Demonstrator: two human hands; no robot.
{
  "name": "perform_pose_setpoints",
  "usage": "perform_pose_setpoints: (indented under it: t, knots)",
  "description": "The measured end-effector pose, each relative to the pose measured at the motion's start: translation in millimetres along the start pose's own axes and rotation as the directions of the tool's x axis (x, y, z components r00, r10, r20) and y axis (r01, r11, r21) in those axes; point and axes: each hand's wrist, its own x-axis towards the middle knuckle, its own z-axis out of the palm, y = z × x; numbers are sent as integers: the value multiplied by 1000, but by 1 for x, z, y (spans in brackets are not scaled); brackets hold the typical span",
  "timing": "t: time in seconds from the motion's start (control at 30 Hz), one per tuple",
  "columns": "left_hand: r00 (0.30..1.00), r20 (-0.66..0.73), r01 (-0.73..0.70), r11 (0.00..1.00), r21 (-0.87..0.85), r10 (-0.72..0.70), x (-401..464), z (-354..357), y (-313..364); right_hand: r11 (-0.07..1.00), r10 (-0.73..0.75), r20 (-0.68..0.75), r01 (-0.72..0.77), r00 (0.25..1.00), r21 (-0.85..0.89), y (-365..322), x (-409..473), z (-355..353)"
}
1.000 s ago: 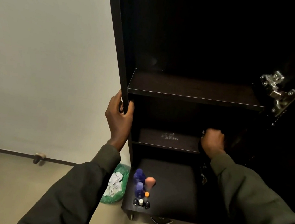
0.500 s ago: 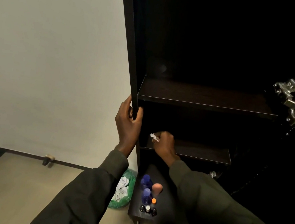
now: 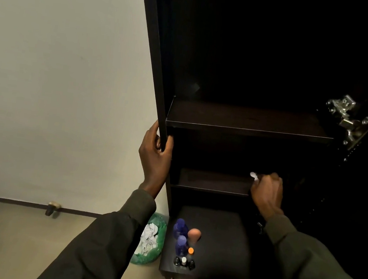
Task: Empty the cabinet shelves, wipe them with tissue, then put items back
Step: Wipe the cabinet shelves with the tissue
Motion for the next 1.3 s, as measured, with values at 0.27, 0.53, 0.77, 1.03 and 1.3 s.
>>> perform_pose_setpoints:
  t: [0.27,0.53,0.77,1.03,1.3]
  knots:
    - [1000,12,-1,1000,11,1,0,1,1,958,-285,104,280,953,56,-77,-40,26]
    - [996,86,-33,999,37,30,2,-9,4,811,-575,249,503,779,298,-138,-58,46]
    - [996,94,-9,1000,25,7,2,-9,5,816,-566,260,487,782,311,-155,-34,29]
    - [995,104,-7,1000,24,5,3,-11,3,820,-572,325,523,753,232,-167,-30,41]
    - [996,87,9,998,58,-14,4,-8,-2,833,-553,358,515,752,204,-170,-40,63]
